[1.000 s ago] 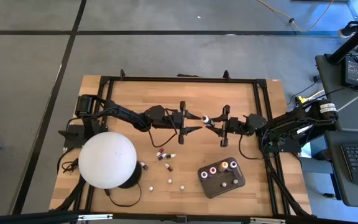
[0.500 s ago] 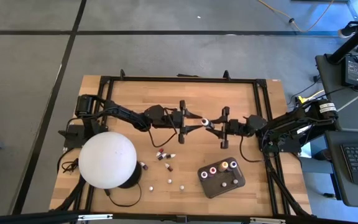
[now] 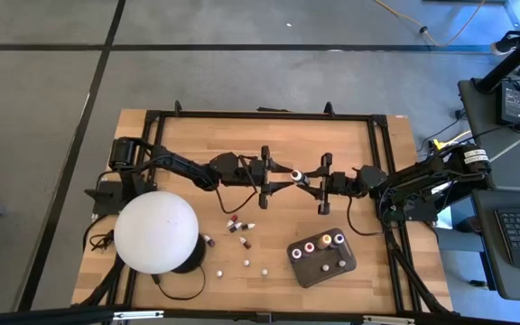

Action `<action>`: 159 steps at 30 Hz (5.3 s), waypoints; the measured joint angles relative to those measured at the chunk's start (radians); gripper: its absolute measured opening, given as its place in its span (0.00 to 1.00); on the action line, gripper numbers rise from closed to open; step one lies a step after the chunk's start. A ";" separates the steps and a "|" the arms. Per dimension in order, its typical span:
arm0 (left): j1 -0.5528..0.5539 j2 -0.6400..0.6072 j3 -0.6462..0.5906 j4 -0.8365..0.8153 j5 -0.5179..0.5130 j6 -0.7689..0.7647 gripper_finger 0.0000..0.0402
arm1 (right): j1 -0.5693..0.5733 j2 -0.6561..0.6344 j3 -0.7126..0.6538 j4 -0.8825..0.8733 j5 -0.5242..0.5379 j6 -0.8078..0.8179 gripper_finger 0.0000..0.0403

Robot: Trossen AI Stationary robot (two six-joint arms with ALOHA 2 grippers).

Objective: Pick & Place food coloring
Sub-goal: Put the large black food coloring bottle into the bin

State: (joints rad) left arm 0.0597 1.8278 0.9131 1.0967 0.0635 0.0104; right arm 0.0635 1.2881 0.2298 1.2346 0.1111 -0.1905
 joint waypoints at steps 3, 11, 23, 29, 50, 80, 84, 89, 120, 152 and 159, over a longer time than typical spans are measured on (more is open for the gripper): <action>0.000 0.000 0.000 0.000 0.004 0.002 0.43 | 0.000 0.000 0.000 0.001 0.000 0.001 0.35; -0.006 0.000 0.000 0.000 0.021 0.029 0.60 | 0.000 0.001 0.013 0.000 0.000 0.002 0.35; -0.006 0.000 0.000 0.000 -0.019 -0.026 0.66 | 0.000 0.147 0.128 0.001 -0.008 -0.024 0.35; -0.017 0.000 0.000 0.011 0.012 -0.001 0.59 | 0.000 0.177 0.164 0.005 -0.011 -0.054 0.35; -0.020 0.001 -0.001 0.046 0.021 0.022 0.34 | -0.001 0.175 0.164 -0.017 -0.048 -0.002 0.42; -0.021 0.002 -0.001 -0.347 0.094 -0.102 0.35 | 0.011 -0.338 0.179 -0.877 -0.022 0.192 0.82; -0.019 0.002 -0.001 -0.348 0.092 -0.102 0.35 | 0.011 -0.259 0.282 -1.009 -0.016 0.186 0.82; -0.020 0.002 -0.001 -0.381 0.089 -0.086 0.35 | 0.011 -0.131 0.482 -1.240 -0.016 0.151 0.82; -0.066 0.001 -0.001 -0.427 0.086 -0.022 0.35 | -0.048 0.380 1.232 -2.072 -0.240 -0.028 0.69; -0.064 0.001 -0.001 -0.440 0.040 -0.007 0.35 | -0.021 0.400 1.234 -2.057 -0.274 -0.017 0.30; -0.064 0.001 -0.001 -0.437 0.025 -0.003 0.35 | -0.021 0.399 1.234 -2.064 -0.244 -0.024 0.30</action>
State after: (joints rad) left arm -0.0044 1.8292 0.9119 0.6594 0.0881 0.0078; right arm 0.0425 1.6871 1.4635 -0.8299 -0.1330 -0.2150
